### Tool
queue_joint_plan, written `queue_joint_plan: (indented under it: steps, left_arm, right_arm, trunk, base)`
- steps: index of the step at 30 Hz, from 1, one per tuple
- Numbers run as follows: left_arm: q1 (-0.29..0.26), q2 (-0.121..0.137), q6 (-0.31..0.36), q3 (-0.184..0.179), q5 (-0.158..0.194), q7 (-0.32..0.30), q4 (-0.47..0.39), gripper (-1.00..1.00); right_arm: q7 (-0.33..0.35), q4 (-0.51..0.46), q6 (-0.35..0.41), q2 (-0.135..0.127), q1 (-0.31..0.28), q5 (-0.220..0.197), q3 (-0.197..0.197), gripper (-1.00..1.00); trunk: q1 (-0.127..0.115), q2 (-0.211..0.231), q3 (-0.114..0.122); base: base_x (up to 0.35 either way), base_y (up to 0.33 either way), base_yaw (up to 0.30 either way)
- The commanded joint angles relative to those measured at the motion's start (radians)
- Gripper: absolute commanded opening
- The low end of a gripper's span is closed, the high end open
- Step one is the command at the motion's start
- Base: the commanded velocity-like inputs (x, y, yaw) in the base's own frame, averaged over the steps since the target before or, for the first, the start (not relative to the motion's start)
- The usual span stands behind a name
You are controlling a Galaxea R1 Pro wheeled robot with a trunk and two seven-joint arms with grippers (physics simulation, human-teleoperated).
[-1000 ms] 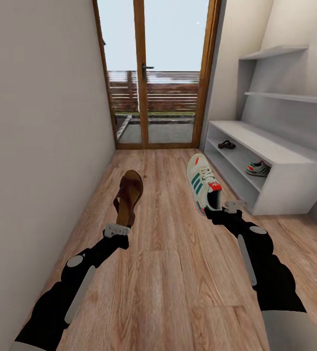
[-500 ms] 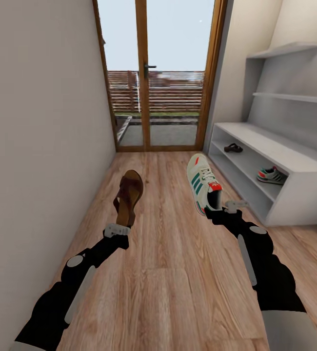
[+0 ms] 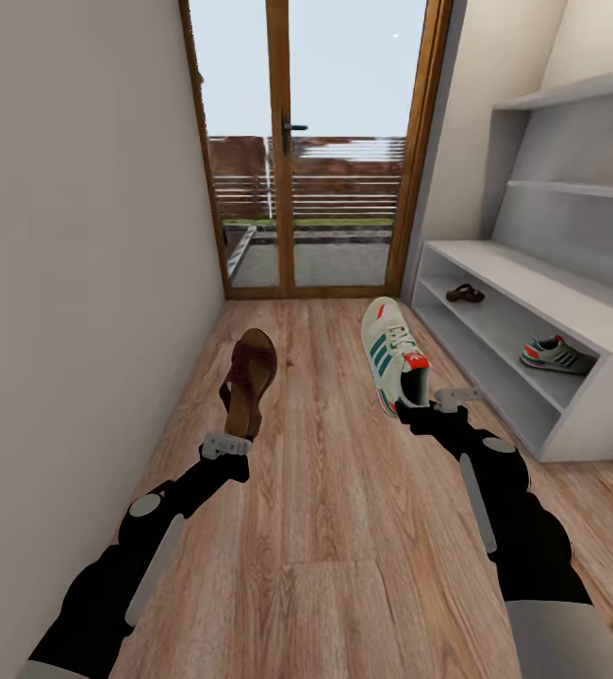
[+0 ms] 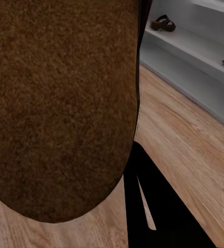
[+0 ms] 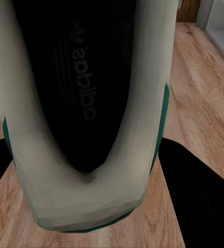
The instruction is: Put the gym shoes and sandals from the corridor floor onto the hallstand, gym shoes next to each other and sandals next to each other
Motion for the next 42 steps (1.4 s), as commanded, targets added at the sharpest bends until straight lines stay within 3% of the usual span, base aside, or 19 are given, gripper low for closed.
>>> queue_joint_plan:
  steps: [1,8,27,42]
  left_arm:
    - [-0.001,0.001,0.008,-0.001,0.008,0.0,-0.001,-1.0]
    - [0.0,0.001,0.008,-0.001,0.008,0.0,-0.001,-1.0]
    - [0.0,0.001,0.008,-0.001,0.008,0.0,-0.001,-1.0]
    - [0.0,0.001,0.008,-0.001,0.008,0.0,-0.001,-1.0]
  right_arm:
    - [0.006,-0.001,0.005,0.0,-0.001,0.004,-0.001,-1.0]
    - [0.006,-0.001,0.005,0.0,-0.001,0.005,-0.001,-1.0]
    - [0.006,-0.001,0.005,0.0,-0.001,0.004,-0.001,-1.0]
    - [0.005,-0.001,0.005,-0.001,-0.001,0.005,-0.003,-1.0]
  trunk:
    - [0.0,0.0,-0.001]
    - [0.0,0.0,-0.001]
    - [0.0,0.0,-0.001]
    - [0.0,0.0,-0.001]
  base:
    - [0.347,0.106,-0.012]
    - [0.348,0.106,-0.092]
    - [0.347,0.018,-0.241]
    - [0.347,0.0,-0.017]
